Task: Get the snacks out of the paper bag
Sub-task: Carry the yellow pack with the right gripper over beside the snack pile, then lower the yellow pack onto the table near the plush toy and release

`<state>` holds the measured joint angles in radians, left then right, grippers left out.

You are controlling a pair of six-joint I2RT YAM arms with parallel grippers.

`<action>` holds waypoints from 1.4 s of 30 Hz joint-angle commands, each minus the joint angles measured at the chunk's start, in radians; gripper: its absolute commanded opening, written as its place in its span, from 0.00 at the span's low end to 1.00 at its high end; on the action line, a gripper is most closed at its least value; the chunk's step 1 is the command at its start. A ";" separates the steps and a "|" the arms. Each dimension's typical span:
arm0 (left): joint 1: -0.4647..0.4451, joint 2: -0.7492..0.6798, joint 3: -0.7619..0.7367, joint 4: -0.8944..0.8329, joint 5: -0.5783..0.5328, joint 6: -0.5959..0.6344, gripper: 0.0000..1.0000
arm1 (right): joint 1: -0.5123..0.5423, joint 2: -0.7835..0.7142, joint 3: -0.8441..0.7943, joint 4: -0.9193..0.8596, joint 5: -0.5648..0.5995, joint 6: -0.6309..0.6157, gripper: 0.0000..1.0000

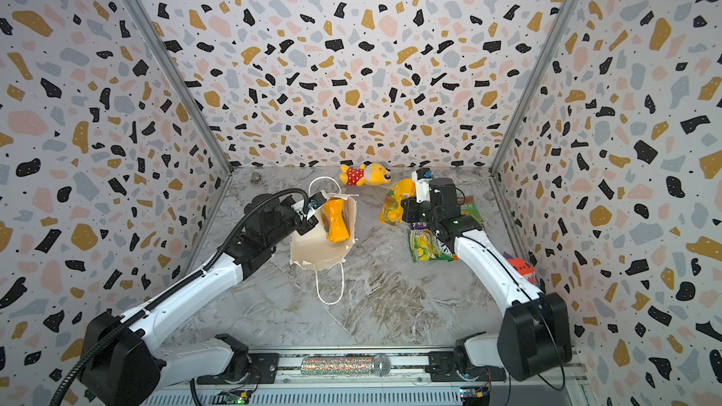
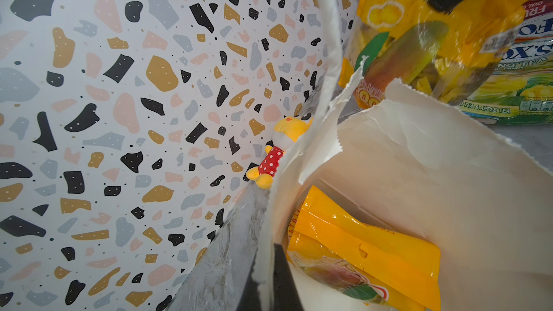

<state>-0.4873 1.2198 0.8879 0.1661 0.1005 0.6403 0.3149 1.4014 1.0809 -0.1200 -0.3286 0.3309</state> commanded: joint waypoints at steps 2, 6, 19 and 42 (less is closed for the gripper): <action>0.001 -0.007 -0.007 0.072 0.027 -0.002 0.00 | -0.007 0.083 0.135 0.147 -0.203 0.030 0.00; 0.001 -0.009 -0.003 0.061 0.027 -0.002 0.00 | -0.015 0.202 0.197 0.143 -0.310 0.029 0.00; 0.001 -0.014 -0.011 0.074 0.021 -0.001 0.00 | -0.053 0.544 0.375 0.056 -0.428 -0.054 0.00; 0.001 -0.004 -0.009 0.078 0.024 -0.002 0.00 | -0.082 0.714 0.602 -0.338 -0.051 -0.236 0.27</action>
<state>-0.4873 1.2198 0.8825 0.1745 0.1005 0.6407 0.2066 2.1208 1.6390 -0.3862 -0.4587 0.1299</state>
